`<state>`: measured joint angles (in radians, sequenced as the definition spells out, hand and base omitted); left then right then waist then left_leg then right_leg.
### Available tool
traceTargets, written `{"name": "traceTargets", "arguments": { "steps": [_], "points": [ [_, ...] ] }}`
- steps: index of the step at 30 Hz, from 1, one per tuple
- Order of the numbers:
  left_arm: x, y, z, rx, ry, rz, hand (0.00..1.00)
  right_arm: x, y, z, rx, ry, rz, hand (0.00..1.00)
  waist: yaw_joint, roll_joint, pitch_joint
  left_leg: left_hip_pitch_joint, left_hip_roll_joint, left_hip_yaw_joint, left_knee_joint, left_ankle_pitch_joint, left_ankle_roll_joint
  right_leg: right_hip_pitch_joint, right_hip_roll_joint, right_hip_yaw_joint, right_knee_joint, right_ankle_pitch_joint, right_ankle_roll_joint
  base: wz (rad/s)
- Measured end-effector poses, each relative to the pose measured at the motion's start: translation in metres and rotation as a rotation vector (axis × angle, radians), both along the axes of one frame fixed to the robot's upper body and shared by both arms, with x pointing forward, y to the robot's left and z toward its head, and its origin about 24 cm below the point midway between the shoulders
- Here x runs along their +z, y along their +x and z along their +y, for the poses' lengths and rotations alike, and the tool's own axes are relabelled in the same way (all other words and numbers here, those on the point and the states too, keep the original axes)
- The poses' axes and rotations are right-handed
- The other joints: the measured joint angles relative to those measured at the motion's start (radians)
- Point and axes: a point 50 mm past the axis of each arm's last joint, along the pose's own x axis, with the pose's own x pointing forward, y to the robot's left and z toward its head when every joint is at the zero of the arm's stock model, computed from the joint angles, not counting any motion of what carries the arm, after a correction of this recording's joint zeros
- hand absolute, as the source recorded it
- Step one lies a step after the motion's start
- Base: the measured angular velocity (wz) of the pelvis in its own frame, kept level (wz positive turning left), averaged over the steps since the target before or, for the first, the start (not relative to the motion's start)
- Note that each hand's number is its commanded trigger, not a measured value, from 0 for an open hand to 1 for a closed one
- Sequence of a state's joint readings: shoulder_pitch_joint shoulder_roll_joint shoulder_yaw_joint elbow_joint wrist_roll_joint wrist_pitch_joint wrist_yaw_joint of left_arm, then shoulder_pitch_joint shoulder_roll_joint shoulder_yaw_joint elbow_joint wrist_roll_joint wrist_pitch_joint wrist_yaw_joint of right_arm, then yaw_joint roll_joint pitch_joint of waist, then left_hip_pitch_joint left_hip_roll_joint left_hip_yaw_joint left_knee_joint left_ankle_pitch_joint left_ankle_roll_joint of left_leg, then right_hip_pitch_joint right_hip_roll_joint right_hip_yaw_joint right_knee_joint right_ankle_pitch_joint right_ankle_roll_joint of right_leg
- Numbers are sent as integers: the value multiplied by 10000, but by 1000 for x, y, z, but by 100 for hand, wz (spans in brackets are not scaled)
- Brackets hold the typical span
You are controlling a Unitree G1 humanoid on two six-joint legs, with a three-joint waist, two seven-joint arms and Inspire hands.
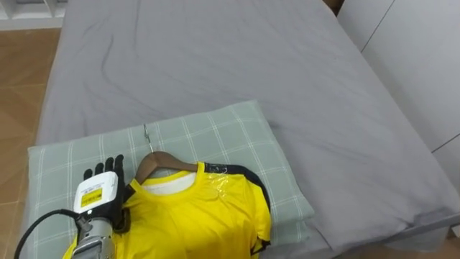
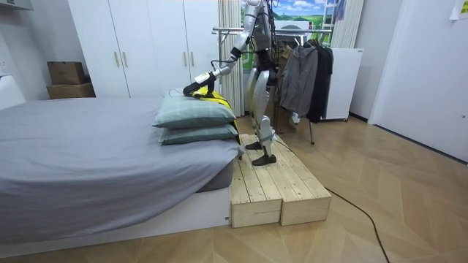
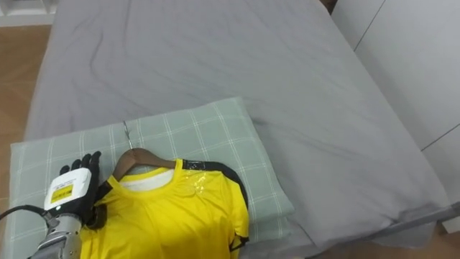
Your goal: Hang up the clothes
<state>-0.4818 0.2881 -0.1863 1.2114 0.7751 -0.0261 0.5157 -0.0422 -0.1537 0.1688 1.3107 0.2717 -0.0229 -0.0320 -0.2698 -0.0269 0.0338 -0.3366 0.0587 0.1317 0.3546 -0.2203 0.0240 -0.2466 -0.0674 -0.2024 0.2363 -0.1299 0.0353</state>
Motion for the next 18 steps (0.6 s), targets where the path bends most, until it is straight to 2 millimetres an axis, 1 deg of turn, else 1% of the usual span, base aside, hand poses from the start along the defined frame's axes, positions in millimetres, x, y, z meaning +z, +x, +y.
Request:
{"name": "traceTargets", "arguments": {
  "steps": [1, 3, 5, 13, 15, 18],
  "points": [
    [0, 0, 0, -11, -19, 51, 0, 0, 0, 0, 0, -1, -1, 0, 1, 7, 9, 3, 8, 24, -2, 0, 0, 0, 1, 2, 1, 0, 0, 0],
    [-1, 0, 0, -51, -79, 210, 0, 0, 0, -1, 6, -13, -18, 0, -2, 29, 69, 8, 6, 41, -7, 0, 0, -4, -1, 17, 2, 2, -3, 0],
    [-1, 0, 0, -64, -97, 262, 0, 0, 0, -1, -3, -7, -6, 0, -6, 26, 109, 6, -2, 47, -12, 0, 1, -11, -2, 27, 3, 2, -3, 0],
    [3, 5, -2, -195, -138, 310, 0, 1, 1, -2, 41, -18, -101, 0, 27, 64, 125, -22, -3, 80, 73, 1, 1, -15, -2, -17, 4, 1, -2, 0],
    [3, 6, -1, -193, -161, 370, 0, 1, 2, -3, 40, -41, -126, 0, 28, 116, 141, -11, 0, 85, 73, 3, 3, -15, -10, -14, 9, 1, -2, 0],
    [2, 5, -1, -191, -188, 518, 0, 2, 4, -4, 24, -69, -164, 0, 7, 182, 137, 2, -4, 102, 68, 12, 18, -13, -20, 6, 21, 1, -2, 0]
  ]
}}
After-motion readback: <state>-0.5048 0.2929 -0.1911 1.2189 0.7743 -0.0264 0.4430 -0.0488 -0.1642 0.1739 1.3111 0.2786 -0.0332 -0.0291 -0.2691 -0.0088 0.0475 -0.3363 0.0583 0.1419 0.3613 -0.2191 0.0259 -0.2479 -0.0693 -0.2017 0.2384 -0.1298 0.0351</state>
